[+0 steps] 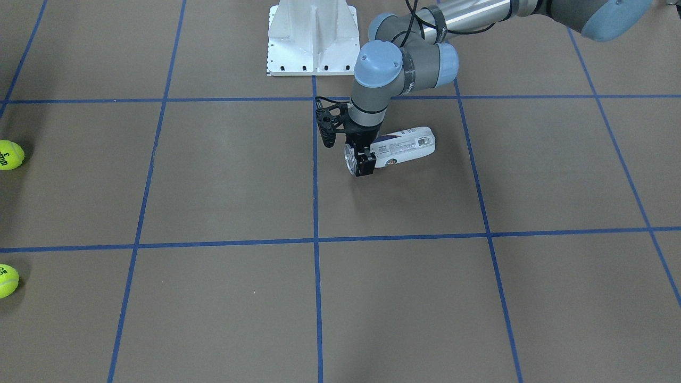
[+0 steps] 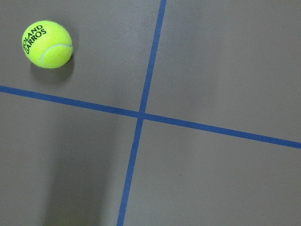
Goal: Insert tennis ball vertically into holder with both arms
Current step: 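Close the left gripper around the can's body, then lift the can with the left gripper and turn it upright, open end up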
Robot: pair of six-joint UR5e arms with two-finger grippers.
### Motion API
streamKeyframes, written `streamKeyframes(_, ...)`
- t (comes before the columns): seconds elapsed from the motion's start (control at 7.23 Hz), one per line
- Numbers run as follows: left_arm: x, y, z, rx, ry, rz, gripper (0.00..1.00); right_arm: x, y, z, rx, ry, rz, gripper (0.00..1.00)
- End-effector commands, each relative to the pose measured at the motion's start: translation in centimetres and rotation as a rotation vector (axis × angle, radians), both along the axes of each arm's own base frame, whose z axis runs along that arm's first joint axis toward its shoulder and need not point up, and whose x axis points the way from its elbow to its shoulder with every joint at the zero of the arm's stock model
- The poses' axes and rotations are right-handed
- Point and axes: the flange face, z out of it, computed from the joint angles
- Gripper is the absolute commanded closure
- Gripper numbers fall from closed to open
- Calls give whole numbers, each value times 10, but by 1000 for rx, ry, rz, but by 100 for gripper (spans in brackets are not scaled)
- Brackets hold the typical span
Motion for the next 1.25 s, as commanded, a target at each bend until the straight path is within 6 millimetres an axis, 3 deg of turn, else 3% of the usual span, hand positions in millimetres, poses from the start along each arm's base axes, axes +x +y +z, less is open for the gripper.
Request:
streamKeyframes(0.0,0,0,0,11,-5,-12,32,0,0,-1,1,0,0,0)
streamKeyframes(0.28,-7,1,-15,25,22,-13,36,-1,0,-1,1,0,-2,0)
streamKeyframes(0.42,-19,1,-40,44,65,-20,37,0,0,-1,1,0,0,0)
streamKeyframes(0.83,-98,-9,-133,89,290,-131,39,-1,-1,-1,3,0,-2,0)
streamKeyframes(0.97,-114,-16,-160,95,410,-180,39,-1,-1,-1,3,0,-2,0)
streamKeyframes(1.11,-126,-17,-173,105,528,-209,39,-1,-1,-1,1,2,-1,0)
